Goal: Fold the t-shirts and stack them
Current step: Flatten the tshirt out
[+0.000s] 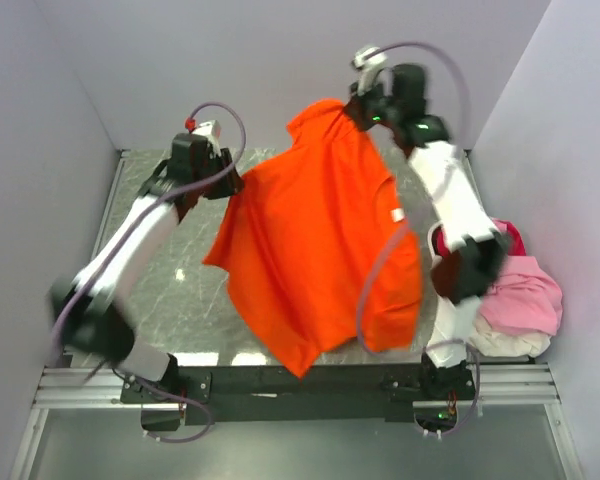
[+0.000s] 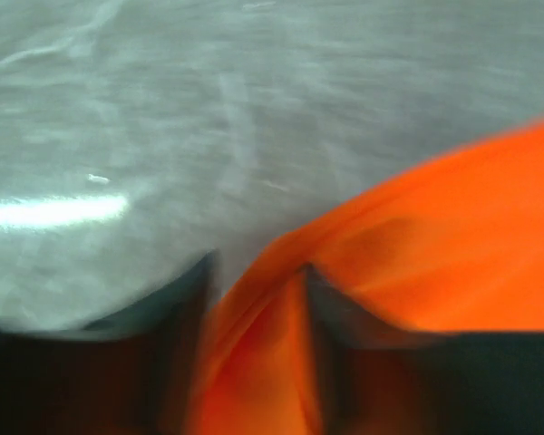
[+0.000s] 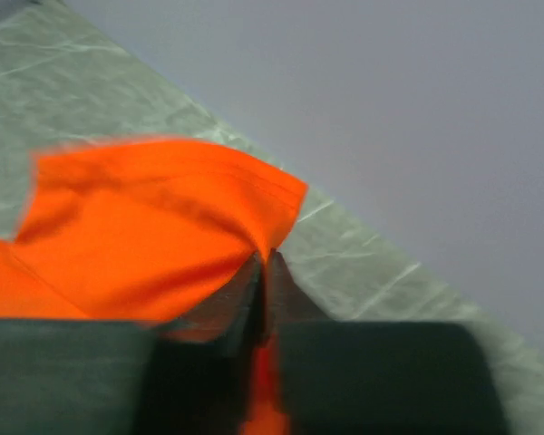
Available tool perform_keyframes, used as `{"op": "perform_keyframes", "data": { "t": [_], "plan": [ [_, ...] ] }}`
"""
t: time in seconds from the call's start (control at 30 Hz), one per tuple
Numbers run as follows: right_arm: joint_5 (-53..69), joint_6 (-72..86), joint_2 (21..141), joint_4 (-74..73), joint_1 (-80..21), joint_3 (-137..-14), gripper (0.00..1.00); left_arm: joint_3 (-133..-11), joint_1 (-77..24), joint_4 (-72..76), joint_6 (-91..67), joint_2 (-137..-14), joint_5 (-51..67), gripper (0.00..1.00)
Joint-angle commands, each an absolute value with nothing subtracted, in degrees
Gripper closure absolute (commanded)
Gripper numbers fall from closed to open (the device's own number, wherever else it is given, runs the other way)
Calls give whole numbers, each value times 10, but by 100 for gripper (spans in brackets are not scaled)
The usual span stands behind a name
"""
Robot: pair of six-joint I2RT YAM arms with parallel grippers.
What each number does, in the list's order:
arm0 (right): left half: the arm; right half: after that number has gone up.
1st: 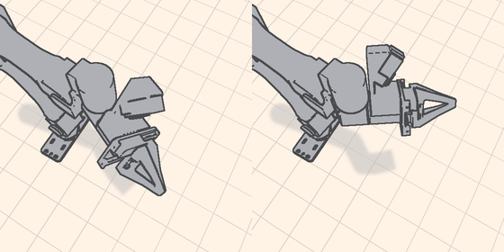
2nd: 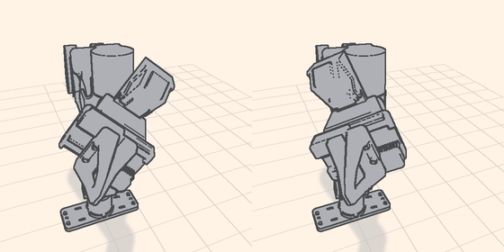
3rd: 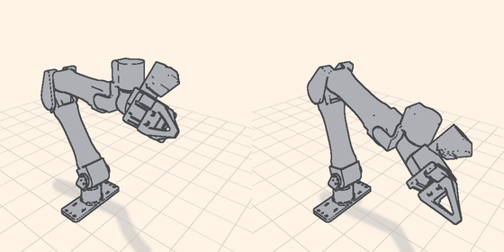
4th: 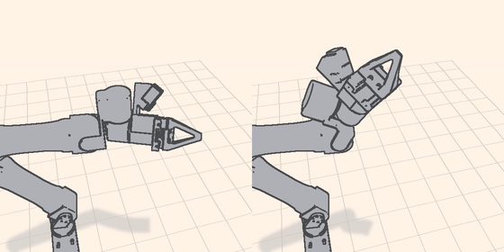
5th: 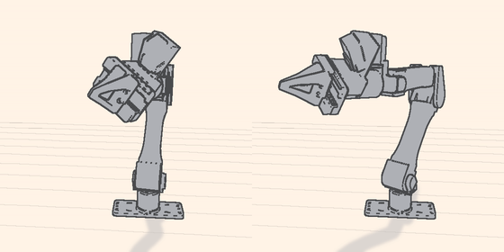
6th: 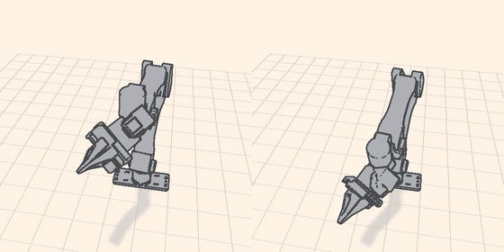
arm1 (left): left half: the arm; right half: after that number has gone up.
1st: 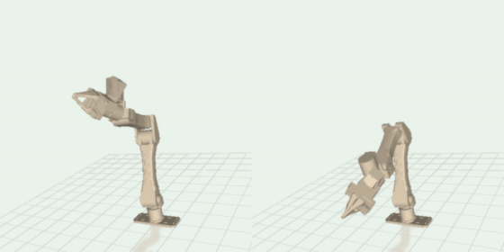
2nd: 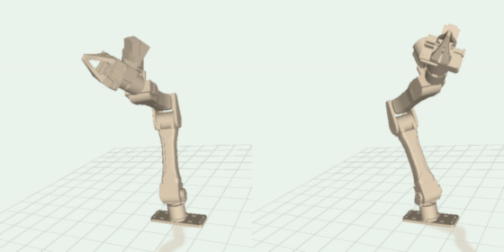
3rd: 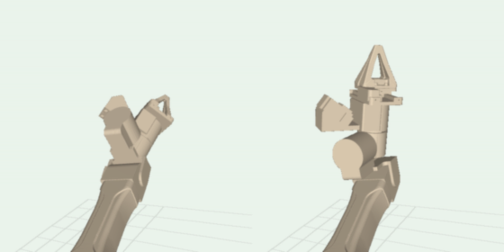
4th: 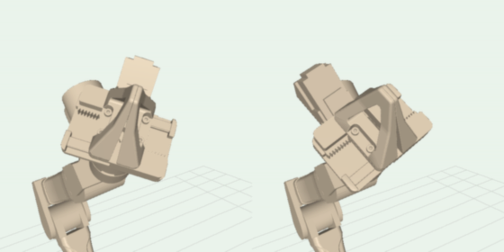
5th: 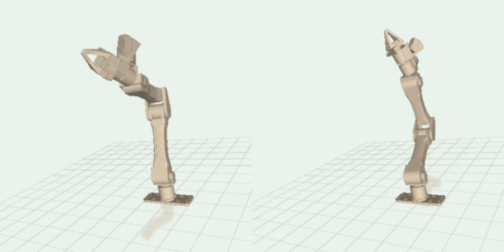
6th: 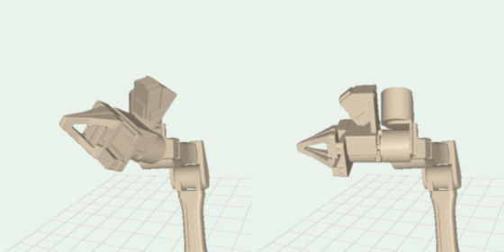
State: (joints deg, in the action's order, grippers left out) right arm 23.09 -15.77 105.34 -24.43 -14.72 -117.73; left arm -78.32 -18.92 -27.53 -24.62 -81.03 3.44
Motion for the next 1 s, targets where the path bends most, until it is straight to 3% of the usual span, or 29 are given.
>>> {"op": "perform_keyframes", "data": {
  "t": [0.0, 0.07, 0.13, 0.23, 0.33, 0.47, 0.53, 0.67, 0.8, 0.97],
  "plan": [
    [102, -102, 1213, -231, -150, -1328, 68, -869, -114, -242, -277, -997, 60, 37],
    [37, -131, 1242, -184, -164, -1290, 42, -1010, -98, -293, -261, -1118, 39, 19],
    [25, -117, 1261, -215, -158, -1304, 38, -1116, -99, -361, -244, -1162, 2, 15],
    [94, -90, 1213, -243, -136, -1235, 38, -1135, -101, -360, -224, -1157, -25, 11],
    [233, -151, 1135, -249, -114, -1128, 37, -1063, -110, -333, -206, -1094, -4, 12],
    [403, -370, 1077, -458, -118, -1060, 38, -899, -137, -294, -186, -960, 11, 13],
    [422, -416, 1038, -500, -123, -988, 38, -806, -158, -283, -189, -916, 11, 14],
    [387, -441, 970, -497, -168, -833, 41, -679, -185, -258, -193, -785, 2, 15],
    [235, -364, 922, -406, -264, -696, 41, -582, -190, -245, -184, -665, -44, 13],
    [154, -236, 959, -357, -279, -651, 42, -493, -189, -206, -173, -517, -27, 1]
  ]
}}
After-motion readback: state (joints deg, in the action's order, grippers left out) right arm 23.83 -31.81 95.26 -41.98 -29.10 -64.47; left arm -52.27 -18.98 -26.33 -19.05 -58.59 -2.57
